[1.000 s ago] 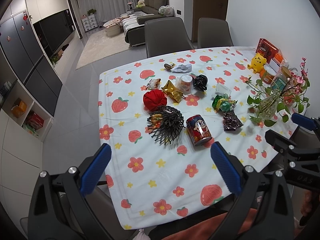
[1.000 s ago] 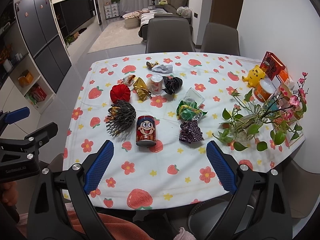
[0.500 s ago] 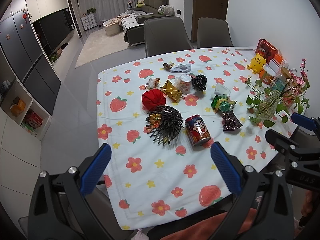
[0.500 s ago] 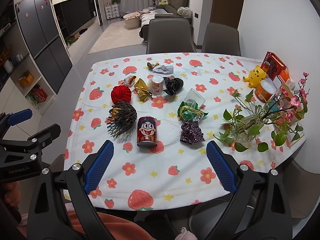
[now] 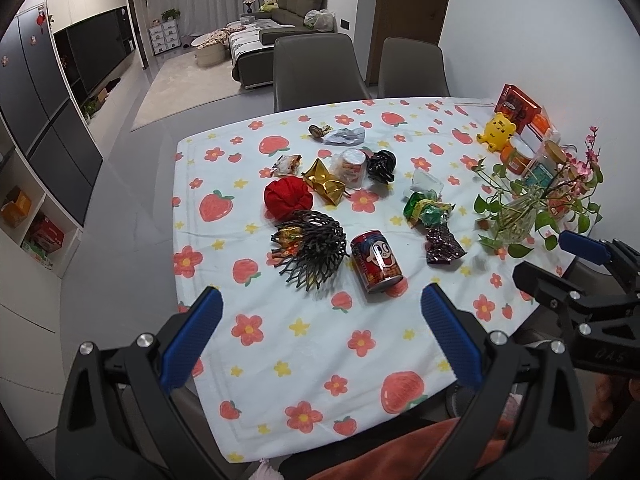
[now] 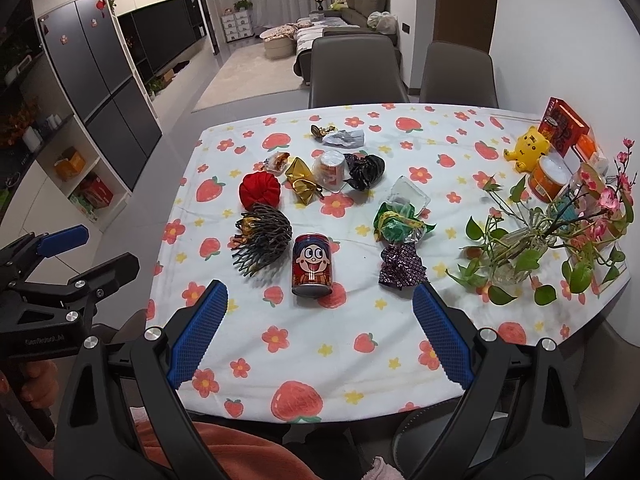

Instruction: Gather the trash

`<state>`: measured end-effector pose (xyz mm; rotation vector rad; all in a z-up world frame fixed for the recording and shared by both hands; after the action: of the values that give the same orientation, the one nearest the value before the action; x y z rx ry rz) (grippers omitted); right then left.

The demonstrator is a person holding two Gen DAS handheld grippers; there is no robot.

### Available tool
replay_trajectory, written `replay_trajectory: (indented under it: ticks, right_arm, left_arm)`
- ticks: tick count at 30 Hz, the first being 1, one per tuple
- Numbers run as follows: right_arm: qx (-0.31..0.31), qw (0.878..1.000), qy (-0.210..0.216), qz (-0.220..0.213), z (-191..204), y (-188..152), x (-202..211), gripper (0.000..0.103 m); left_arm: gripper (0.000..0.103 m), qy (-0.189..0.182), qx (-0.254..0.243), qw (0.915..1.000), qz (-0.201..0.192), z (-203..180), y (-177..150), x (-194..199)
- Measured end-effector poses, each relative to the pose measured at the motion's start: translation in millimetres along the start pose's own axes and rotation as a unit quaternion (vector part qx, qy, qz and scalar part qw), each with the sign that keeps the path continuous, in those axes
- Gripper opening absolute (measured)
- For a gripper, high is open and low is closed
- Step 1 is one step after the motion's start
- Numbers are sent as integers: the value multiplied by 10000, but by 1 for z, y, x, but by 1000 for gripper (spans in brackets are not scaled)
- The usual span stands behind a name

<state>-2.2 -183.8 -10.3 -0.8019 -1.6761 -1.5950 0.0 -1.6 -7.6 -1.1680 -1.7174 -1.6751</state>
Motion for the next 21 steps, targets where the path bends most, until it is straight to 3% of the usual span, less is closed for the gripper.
replay_trajectory:
  ticks: [11, 13, 21]
  right_arm:
    - [-29, 9994, 349, -15, -4, 0, -3, 91]
    - [-36, 9992, 398, -15, -4, 0, -3, 91]
    - [-34, 9991, 415, -10, -5, 0, -3, 91]
  left_arm:
    - [99, -87, -50, 9999, -24, -7, 1, -6]
    - [99, -109, -4, 9999, 3, 5, 3, -4]
    - [99, -116, 1, 9999, 4, 7, 3, -4]
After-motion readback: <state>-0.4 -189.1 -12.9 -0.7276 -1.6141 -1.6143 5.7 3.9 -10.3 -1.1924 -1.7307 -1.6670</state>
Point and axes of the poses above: each gripper's, at about its wrist camera, not at the fingertips, and x roughly against the way its jaws point, z to its left, y to its top, the point moved 1 cm from there along -x, roughly the way its jaws point, and after that the axes turned 9 degrees about -y, right-handed, at the moved point
